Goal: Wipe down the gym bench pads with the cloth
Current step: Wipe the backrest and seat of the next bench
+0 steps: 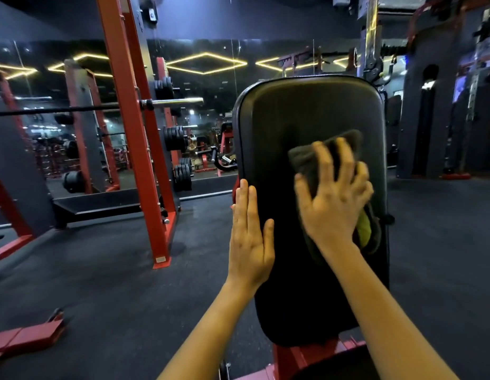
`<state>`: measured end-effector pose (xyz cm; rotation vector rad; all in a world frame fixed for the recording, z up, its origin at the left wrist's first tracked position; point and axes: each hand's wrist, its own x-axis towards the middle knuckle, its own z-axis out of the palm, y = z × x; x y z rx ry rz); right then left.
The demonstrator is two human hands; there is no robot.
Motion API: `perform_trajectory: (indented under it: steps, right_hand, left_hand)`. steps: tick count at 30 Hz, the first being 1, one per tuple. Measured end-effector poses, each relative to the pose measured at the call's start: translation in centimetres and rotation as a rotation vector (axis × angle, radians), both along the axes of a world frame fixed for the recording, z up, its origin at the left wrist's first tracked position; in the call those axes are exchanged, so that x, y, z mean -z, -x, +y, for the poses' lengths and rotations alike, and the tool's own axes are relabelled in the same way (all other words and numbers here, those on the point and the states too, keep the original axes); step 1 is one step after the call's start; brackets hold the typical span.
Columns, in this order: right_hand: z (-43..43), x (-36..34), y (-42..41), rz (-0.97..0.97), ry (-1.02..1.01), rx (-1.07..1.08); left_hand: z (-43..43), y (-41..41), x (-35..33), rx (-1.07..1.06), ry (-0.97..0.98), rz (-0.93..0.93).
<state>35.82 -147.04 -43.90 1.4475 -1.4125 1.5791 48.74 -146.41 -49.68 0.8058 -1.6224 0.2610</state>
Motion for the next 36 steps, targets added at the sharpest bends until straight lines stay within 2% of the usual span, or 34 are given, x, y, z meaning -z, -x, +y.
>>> perform_trajectory:
  steps: [3,4,5,6,9,10,11,16,18,19,22,23,24,25,29,30,31,32,35,36]
  right_hand:
    - [0.3,4.7,1.6,0.403,0.077,-0.101]
    - [0.1,6.1,3.0,0.473,0.073,-0.099]
    - [-0.2,7.1,4.3,0.464,0.053,-0.086]
    - [-0.4,7.4,5.4,0.351,0.025,-0.083]
    - [-1.0,4.0,5.1,-0.257,-0.068,-0.087]
    - [-0.8,2.6,4.1,-0.342,-0.094,-0.066]
    - [-0.6,1.8,3.0,-0.318,-0.100,-0.034]
    - [0.1,6.1,2.1,0.388,0.054,-0.089]
    - [-0.4,7.0,4.4,0.450,0.051,-0.086]
    - [-0.6,6.7,5.1,0.352,0.021,-0.087]
    - [-1.0,2.9,4.8,-0.229,-0.075,-0.102]
    - [-0.9,1.5,4.0,-0.347,-0.114,-0.096]
    - [-0.6,0.7,3.0,-0.357,-0.132,-0.075]
    - [-0.3,0.5,2.0,-0.261,-0.111,-0.060]
    - [0.2,5.2,2.4,0.417,0.052,-0.130]
    - [-0.1,6.2,3.6,0.496,0.067,-0.139]
    - [-0.4,6.7,4.9,0.488,0.057,-0.143]
    - [-0.6,6.6,5.9,0.384,0.026,-0.150]
    - [-0.9,3.6,5.7,-0.185,-0.069,-0.152]
    - [-0.9,2.3,4.8,-0.289,-0.094,-0.126]
  left_hand:
    - [-0.1,0.5,0.3,0.015,-0.011,0.038]
    - [-0.1,0.6,0.4,0.025,-0.014,0.049]
    - [-0.1,0.8,0.6,0.031,-0.014,0.060]
    - [-0.1,0.9,0.7,0.035,-0.008,0.072]
    - [-0.1,1.2,0.6,0.032,0.011,0.093]
    - [-0.1,1.3,0.6,0.031,0.018,0.092]
    - [-0.2,1.3,0.6,0.030,0.025,0.087]
    - [-0.2,0.9,0.6,0.034,0.035,0.078]
    - [-0.2,1.0,0.7,0.036,0.039,0.079]
    - [-0.2,1.0,0.7,0.037,0.043,0.082]
    - [-0.3,1.2,0.7,0.040,0.044,0.091]
    - [-0.3,1.2,0.7,0.037,0.041,0.091]
    - [-0.4,1.2,0.8,0.036,0.039,0.089]
    - [-0.4,1.1,0.8,0.036,0.039,0.088]
    - [-0.4,0.9,0.8,0.042,0.034,0.081]
    - [-0.4,0.9,0.9,0.049,0.031,0.081]
    - [-0.4,0.9,0.9,0.055,0.028,0.085]
    - [-0.4,0.9,0.9,0.059,0.027,0.090]
    - [-0.4,1.1,1.0,0.051,0.034,0.106]
    - [-0.3,1.2,1.0,0.045,0.030,0.107]
